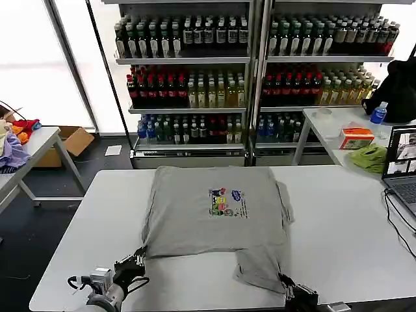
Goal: Fold and organize the clothes.
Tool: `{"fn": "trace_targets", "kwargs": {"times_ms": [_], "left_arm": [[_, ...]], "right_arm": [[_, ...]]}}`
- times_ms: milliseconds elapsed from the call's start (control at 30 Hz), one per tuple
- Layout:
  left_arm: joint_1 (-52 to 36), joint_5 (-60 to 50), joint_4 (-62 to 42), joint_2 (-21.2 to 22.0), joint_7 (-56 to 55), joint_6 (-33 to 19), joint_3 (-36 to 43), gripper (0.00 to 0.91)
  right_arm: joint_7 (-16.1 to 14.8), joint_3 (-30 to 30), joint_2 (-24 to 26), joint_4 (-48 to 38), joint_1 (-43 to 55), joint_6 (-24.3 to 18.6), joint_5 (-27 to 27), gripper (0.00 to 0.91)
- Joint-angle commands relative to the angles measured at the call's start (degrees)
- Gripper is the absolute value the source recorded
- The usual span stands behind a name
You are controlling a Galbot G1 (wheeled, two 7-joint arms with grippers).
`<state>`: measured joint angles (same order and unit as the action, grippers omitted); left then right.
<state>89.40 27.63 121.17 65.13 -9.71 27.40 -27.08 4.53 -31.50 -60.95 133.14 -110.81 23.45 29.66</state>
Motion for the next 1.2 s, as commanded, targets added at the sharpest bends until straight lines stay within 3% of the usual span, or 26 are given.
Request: {"fn": "trace_targets", "kwargs": {"times_ms": [33, 233, 267, 300, 633, 900, 933, 967, 1000, 1033, 1067, 1200], "left_arm": [[14.1, -2.8, 12.5, 1.6, -1.3, 1.4, -3.7, 0.010], [16.6, -2.9, 14.1, 1.1, -1.1, 2.8, -4.6, 0.010], [15.7, -2.9, 13.6, 1.1, -1.1, 2.7, -4.3, 0.010], [14.9, -2.9, 13.0, 1.2, -1.2, 2.7, -4.0, 0.010], [10.5, -2.7, 10.0, 0.6, -1.1, 2.2, -2.9, 0.010], [9.8, -2.5, 9.4, 0.4, -0.7, 2.1, -2.7, 0.010], [9.6, -2.5, 9.3, 0.3, -0.7, 2.1, -2.6, 0.010], [9.5, -2.5, 9.2, 0.3, -0.6, 2.1, -2.5, 0.010], [9.4, -2.5, 9.2, 0.3, -0.5, 2.1, -2.5, 0.010], [9.5, -2.5, 9.3, 0.3, -0.5, 2.1, -2.5, 0.010], [9.5, -2.5, 9.4, 0.3, -0.5, 2.1, -2.6, 0.010], [9.5, -2.2, 9.5, 0.2, 0.0, 2.0, -2.8, 0.000]], "right_arm": [[-1.4, -0.6, 2.4, 5.2, -11.0, -1.5, 0.4, 0.000], [-0.9, -0.1, 2.5, 4.0, -10.3, -3.5, 0.4, 0.000], [-0.3, -0.1, 2.2, 3.7, -9.3, -3.9, 0.1, 0.867], [0.9, -0.1, 1.8, 3.8, -8.4, -3.8, 0.1, 0.907], [8.5, 0.0, -1.3, 0.9, 1.7, 1.2, -2.2, 0.907], [9.6, 5.1, -3.3, -3.1, 9.0, 5.3, -1.9, 0.907], [9.5, 6.4, -3.6, -3.7, 10.0, 5.7, -1.8, 0.856], [9.6, 7.4, -3.9, -3.9, 10.4, 6.0, -1.8, 0.554], [9.4, 8.2, -4.0, -4.1, 10.7, 6.4, -1.9, 0.383], [9.0, 8.9, -4.1, -4.2, 10.8, 6.6, -2.0, 0.081], [8.7, 9.8, -4.1, -4.3, 10.9, 6.6, -2.4, 0.000], [8.0, 11.1, -3.8, -5.6, 10.9, 6.4, -3.1, 0.000]]}}
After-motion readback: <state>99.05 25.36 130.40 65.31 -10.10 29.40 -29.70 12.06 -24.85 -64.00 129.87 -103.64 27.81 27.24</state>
